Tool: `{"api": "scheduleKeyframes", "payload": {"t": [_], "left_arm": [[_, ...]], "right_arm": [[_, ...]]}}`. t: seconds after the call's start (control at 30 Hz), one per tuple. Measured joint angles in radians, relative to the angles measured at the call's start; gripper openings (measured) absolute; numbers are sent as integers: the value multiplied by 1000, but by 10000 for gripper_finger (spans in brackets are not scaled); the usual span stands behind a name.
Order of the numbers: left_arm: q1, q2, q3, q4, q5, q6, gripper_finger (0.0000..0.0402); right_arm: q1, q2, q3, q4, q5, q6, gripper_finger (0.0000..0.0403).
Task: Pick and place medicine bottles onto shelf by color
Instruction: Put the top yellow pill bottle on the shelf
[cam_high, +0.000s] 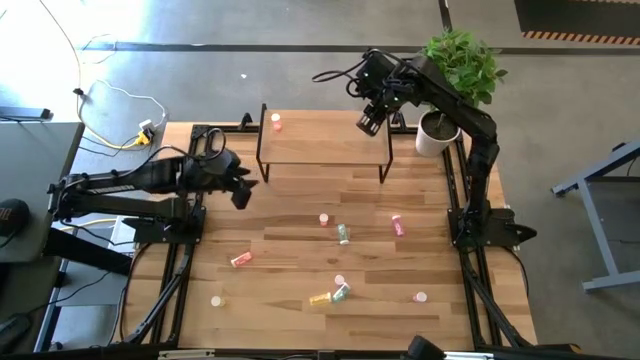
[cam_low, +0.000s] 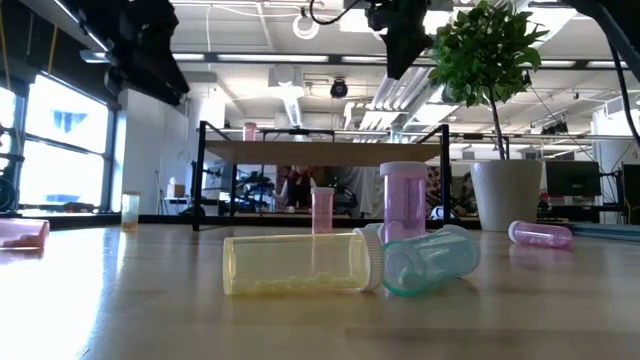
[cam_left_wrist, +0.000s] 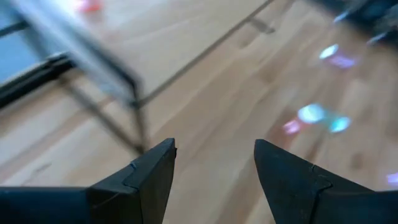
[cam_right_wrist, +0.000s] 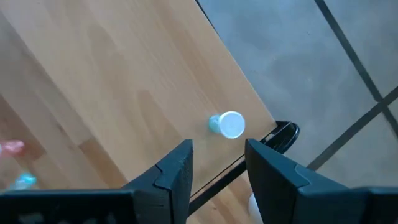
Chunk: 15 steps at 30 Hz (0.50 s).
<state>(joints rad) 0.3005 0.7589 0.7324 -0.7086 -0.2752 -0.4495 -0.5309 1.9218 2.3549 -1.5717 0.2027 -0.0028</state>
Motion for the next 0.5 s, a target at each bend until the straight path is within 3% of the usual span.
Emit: {"api": "scheduleKeyframes", "payload": {"t": [0.27, 0.5], "left_arm": [[9, 6, 132, -363, -109, -81, 209], [99, 32, 135, -483, -55, -79, 209]], "right_arm": [[37, -41, 1, 0, -21, 79, 138], [72, -51, 1, 1, -22, 123, 138]]}}
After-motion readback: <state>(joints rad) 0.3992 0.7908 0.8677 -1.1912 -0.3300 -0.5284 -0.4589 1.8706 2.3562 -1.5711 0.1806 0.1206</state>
